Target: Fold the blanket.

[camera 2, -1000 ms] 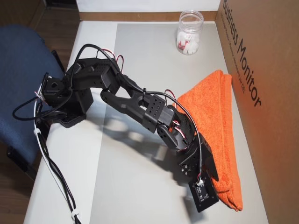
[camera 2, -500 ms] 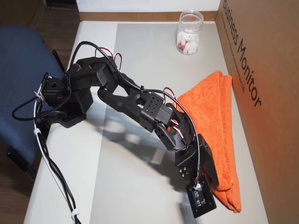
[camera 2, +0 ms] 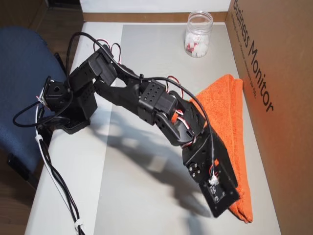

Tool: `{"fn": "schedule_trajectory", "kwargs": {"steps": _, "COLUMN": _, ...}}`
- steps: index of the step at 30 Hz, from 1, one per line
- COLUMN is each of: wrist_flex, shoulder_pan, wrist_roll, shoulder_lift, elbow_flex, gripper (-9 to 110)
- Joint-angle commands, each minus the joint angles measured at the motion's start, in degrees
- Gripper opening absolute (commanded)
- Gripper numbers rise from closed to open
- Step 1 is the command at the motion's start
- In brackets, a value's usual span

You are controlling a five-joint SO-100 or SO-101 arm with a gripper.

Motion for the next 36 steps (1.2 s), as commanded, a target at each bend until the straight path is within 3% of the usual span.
{"fn": "schedule_trajectory", "kwargs": {"steps": 1, "wrist_flex": -0.1, "shoulder_pan": -0.5, "wrist_roll": -6.6, "shoulder_lift": 8.0, "elbow_flex": 1.1, "gripper": 9}}
{"fn": "schedule_trajectory", "kwargs": {"steps": 7, "wrist_flex": -0.9, "shoulder_pan": -4.1, "wrist_roll": -19.5, "shoulder_lift": 12.0, "elbow_flex": 4.0, "gripper": 0}}
{"fn": "schedule_trajectory", "kwargs": {"steps": 21, "wrist_flex": -0.4, "shoulder_pan": -14.7, "wrist_roll": -35.6, "shoulder_lift": 24.3, "elbow_flex": 12.0, "gripper": 0}}
{"fn": "schedule_trajectory", "kwargs": {"steps": 36, "wrist_flex": -0.1, "shoulder_pan": -17.7, "wrist_roll": -44.9, "shoulder_lift": 45.3, "elbow_flex": 32.2, "gripper": 0}}
